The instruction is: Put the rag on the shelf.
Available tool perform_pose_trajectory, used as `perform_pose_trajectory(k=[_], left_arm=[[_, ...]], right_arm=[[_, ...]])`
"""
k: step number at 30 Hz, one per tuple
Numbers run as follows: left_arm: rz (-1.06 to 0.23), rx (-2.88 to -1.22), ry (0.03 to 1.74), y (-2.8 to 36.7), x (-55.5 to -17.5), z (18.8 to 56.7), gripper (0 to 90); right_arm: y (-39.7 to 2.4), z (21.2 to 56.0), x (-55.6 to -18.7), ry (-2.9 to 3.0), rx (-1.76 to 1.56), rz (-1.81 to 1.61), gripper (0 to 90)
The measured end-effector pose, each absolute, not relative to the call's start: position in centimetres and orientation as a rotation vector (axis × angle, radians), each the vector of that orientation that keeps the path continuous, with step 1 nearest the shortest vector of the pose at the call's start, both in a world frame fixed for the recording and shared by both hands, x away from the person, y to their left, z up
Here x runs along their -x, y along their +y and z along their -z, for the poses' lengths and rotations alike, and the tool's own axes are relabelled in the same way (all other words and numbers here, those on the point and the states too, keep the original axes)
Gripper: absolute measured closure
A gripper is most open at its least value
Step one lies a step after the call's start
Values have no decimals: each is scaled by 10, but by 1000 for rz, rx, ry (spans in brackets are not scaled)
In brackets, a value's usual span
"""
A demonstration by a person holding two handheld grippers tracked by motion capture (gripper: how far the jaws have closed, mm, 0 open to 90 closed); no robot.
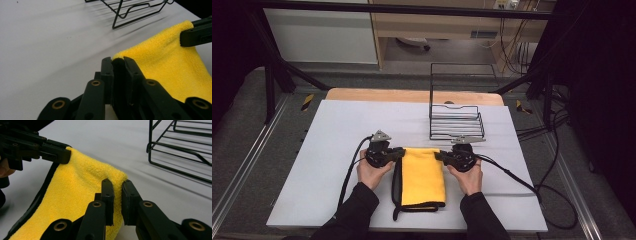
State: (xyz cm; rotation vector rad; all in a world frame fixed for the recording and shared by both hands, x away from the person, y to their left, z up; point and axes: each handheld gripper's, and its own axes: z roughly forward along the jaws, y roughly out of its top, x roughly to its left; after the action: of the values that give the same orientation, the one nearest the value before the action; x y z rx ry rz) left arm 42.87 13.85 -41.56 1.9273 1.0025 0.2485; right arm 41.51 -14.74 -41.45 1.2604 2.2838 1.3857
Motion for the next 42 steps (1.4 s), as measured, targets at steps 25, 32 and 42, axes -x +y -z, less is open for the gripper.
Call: perform_pose_trajectory(k=[25, 32, 42], left_arm=[[-370, -1793, 869, 138, -397, 355, 790], [-400, -1743, 830, 137, -390, 342, 789], [-450, -1693, 765, 131, -379, 316, 790]], right_arm=[[-154, 363, -389, 2099, -1099, -1522, 826], [-157, 348, -382, 2045, -1051, -1547, 827], [-164, 324, -371, 1957, -993, -1592, 831]])
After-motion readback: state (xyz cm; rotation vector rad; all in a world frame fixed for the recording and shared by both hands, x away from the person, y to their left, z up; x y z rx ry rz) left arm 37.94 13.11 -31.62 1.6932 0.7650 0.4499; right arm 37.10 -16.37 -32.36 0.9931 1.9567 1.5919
